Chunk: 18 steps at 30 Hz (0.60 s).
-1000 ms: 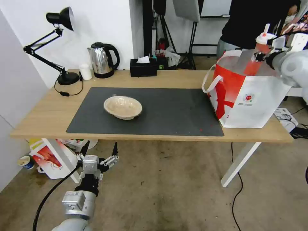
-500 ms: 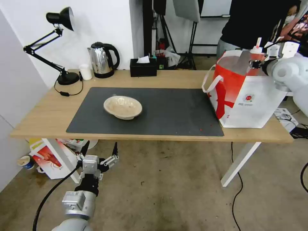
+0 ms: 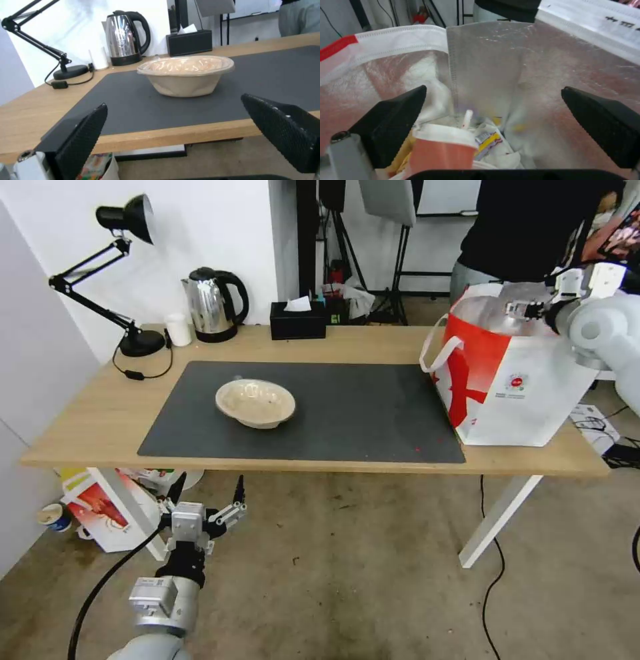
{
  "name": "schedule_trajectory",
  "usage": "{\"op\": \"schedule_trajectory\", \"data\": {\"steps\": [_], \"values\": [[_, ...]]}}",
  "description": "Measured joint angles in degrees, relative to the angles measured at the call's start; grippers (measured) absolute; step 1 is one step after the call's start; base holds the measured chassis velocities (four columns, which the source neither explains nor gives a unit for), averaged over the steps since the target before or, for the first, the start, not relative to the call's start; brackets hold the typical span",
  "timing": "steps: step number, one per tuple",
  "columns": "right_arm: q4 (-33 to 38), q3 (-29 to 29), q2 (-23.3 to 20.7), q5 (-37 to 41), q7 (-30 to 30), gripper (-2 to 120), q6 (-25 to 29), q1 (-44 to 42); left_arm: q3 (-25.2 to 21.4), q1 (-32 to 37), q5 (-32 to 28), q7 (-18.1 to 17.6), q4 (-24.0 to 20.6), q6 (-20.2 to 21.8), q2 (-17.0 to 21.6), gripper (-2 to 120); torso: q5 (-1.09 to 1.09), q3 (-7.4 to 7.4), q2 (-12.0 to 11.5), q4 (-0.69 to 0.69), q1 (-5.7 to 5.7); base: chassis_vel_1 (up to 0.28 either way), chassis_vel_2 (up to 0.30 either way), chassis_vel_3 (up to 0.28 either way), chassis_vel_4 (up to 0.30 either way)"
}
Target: Pick up the trash from the table and place it into the takeout bag.
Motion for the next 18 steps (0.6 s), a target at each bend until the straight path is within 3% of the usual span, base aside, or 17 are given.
{"op": "schedule_trajectory", "data": {"steps": [12,18], "values": [[2.2,0.6,-1.4,1.0,0.0,100,-0.2,-0.5,0.0,0.0,0.0,0.0,0.0,0.0,0.0,100,0.00,0.00,0.0,0.00,0.00,0.000,0.000,0.000,0.000],[5.6,4.4,-2.6,1.1,-0.1,100,0.0,-2.8,0.0,0.0,0.0,0.0,0.0,0.0,0.0,100,0.00,0.00,0.0,-0.01,0.00,0.000,0.000,0.000,0.000]]}}
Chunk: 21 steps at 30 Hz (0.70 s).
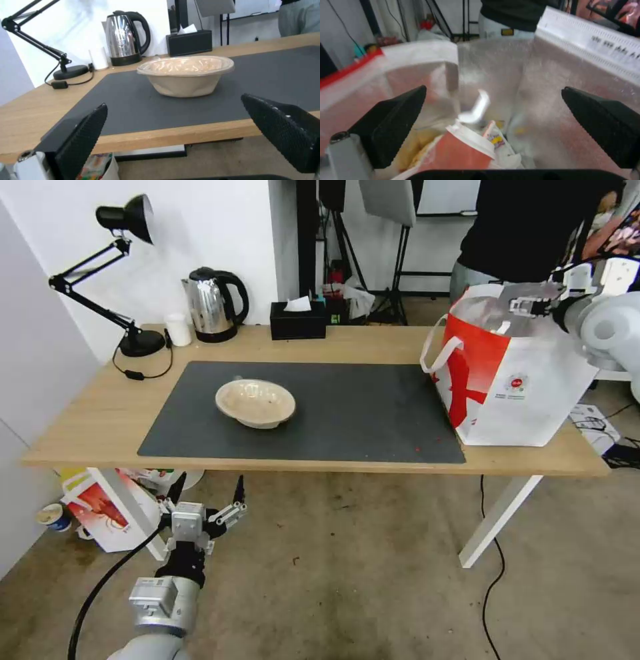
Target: Pick up the trash from the table and place it into the takeout bag.
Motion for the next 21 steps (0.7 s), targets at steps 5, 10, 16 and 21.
{"op": "schedule_trajectory", "data": {"steps": [5,10,16,21], "values": [[8.3,7.7,-1.0,0.9,-0.8,100,6.0,-5.1,0.0,0.0,0.0,0.0,0.0,0.0,0.0,100,-0.01,0.00,0.0,-0.01,0.00,0.000,0.000,0.000,0.000],[15.1,13.1,-1.4,0.1,-2.3,100,12.1,-9.6,0.0,0.0,0.0,0.0,0.0,0.0,0.0,100,-0.03,0.00,0.0,0.03,0.00,0.000,0.000,0.000,0.000],[29.4,22.5,-2.9,-2.1,-8.5,100,20.8,-21.3,0.0,0.0,0.0,0.0,0.0,0.0,0.0,100,-0.02,-0.01,0.0,0.00,0.00,0.000,0.000,0.000,0.000],[36.1,23.1,-1.7,-6.5,-8.1,100,27.0,-25.5,0.0,0.0,0.0,0.0,0.0,0.0,0.0,100,-0.01,-0.01,0.0,0.01,0.00,0.000,0.000,0.000,0.000]]}}
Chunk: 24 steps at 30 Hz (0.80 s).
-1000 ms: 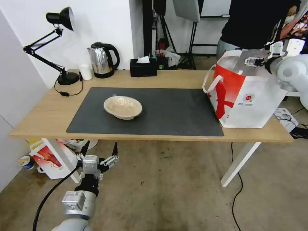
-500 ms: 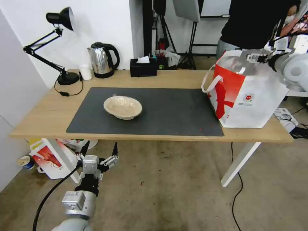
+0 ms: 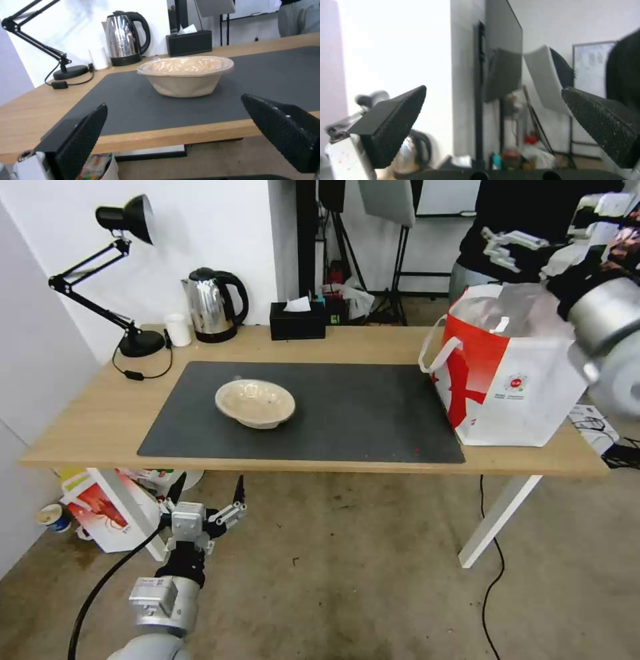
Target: Pick up the trash from the table and place it into the takeout bag.
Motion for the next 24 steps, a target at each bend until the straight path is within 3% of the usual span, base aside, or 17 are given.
{"op": "schedule_trajectory", "data": {"steps": [6,11,19,24], "values": [[3.8,-0.9,3.5,-6.6,3.9,100,6.5,-4.5,0.0,0.0,0.0,0.0,0.0,0.0,0.0,100,-0.02,0.00,0.0,0.01,0.00,0.000,0.000,0.000,0.000],[6.6,-1.5,7.9,-18.3,7.5,100,12.8,-13.5,0.0,0.0,0.0,0.0,0.0,0.0,0.0,100,0.01,0.01,0.0,0.00,0.00,0.000,0.000,0.000,0.000],[8.1,-1.8,9.9,-24.0,10.4,100,14.8,-18.4,0.0,0.0,0.0,0.0,0.0,0.0,0.0,100,0.00,0.01,0.0,-0.01,0.00,0.000,0.000,0.000,0.000],[9.1,-0.8,13.2,-35.4,14.9,100,18.3,-27.5,0.0,0.0,0.0,0.0,0.0,0.0,0.0,100,-0.01,0.00,0.0,0.00,0.00,0.000,0.000,0.000,0.000]]}}
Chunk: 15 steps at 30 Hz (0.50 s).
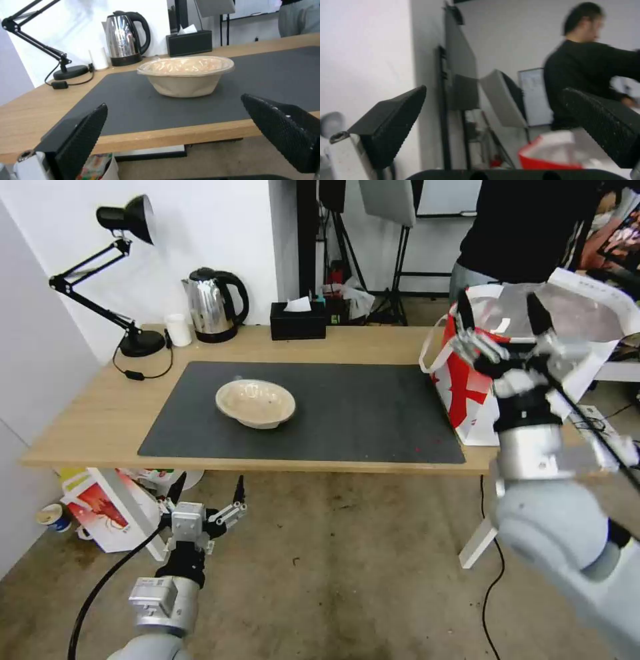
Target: Pick up the trash from the table and place it into the takeout bag.
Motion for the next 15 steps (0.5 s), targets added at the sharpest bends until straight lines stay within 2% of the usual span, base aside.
{"op": "schedule_trajectory", "data": {"steps": [6,10,15], "values": [[0.4,2.7,4.5,-9.7,6.6,100,2.7,-13.0,0.0,0.0,0.0,0.0,0.0,0.0,0.0,100,0.00,0.00,0.0,0.00,0.00,0.000,0.000,0.000,0.000],[0.3,3.4,6.2,-14.2,8.2,100,4.1,-18.1,0.0,0.0,0.0,0.0,0.0,0.0,0.0,100,0.00,0.00,0.0,0.00,0.00,0.000,0.000,0.000,0.000],[0.8,3.8,6.2,-16.8,8.7,100,5.2,-22.8,0.0,0.0,0.0,0.0,0.0,0.0,0.0,100,0.00,0.00,0.0,0.00,0.00,0.000,0.000,0.000,0.000]]}}
